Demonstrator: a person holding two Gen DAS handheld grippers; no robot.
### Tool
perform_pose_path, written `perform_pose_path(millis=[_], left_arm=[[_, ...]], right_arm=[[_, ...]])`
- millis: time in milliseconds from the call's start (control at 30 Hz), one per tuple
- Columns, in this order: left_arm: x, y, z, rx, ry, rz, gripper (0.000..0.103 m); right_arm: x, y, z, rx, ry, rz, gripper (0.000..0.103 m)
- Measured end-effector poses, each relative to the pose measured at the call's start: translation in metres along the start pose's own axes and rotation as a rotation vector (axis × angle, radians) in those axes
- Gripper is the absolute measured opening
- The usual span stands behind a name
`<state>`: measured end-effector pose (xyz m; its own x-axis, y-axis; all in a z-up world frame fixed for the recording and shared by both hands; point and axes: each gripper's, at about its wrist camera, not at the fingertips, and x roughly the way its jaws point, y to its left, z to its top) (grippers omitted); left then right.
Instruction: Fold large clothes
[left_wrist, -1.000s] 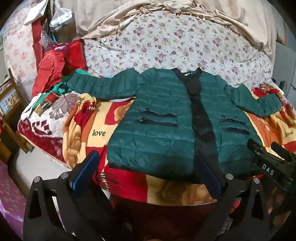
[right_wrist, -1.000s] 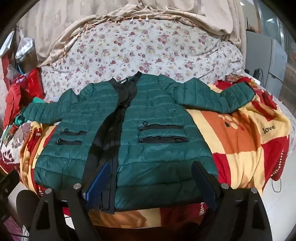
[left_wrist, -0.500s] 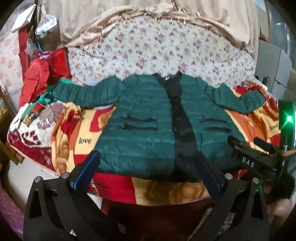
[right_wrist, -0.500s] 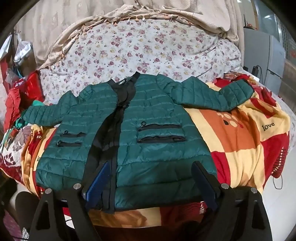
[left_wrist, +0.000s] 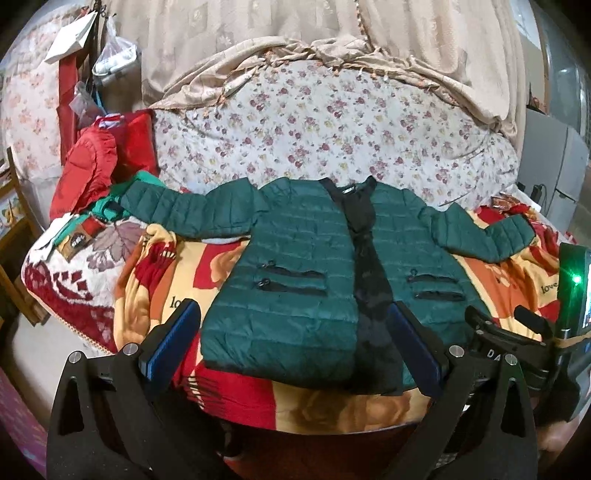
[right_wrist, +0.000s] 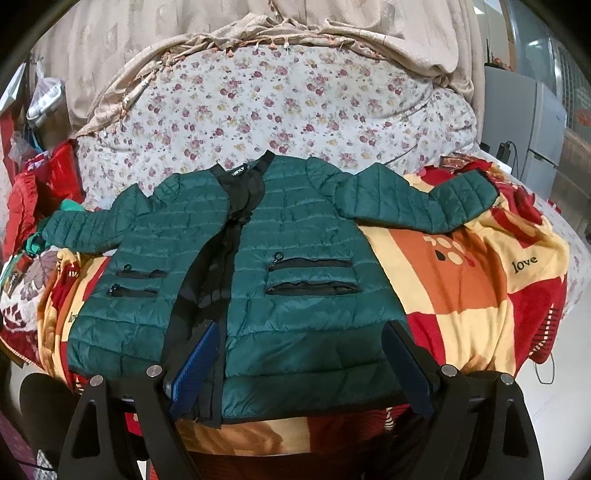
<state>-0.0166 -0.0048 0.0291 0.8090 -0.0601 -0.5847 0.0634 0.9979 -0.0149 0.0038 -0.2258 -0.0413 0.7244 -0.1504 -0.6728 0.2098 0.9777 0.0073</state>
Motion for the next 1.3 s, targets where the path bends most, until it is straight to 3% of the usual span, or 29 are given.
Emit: perform_pose_path(millis=[667, 1300], left_arm=[[0.023, 0.011, -0.016, -0.047, 0.082, 0.02, 0.101], [0.032, 0.017, -0.016, -0.045, 0.131, 0.052, 0.101]], right_arm=[[0.01, 0.025, -0.019, -0.109, 0.02, 0.019, 0.087], [0.013, 0.026, -0.019, -0.106, 0.034, 0.015, 0.087]])
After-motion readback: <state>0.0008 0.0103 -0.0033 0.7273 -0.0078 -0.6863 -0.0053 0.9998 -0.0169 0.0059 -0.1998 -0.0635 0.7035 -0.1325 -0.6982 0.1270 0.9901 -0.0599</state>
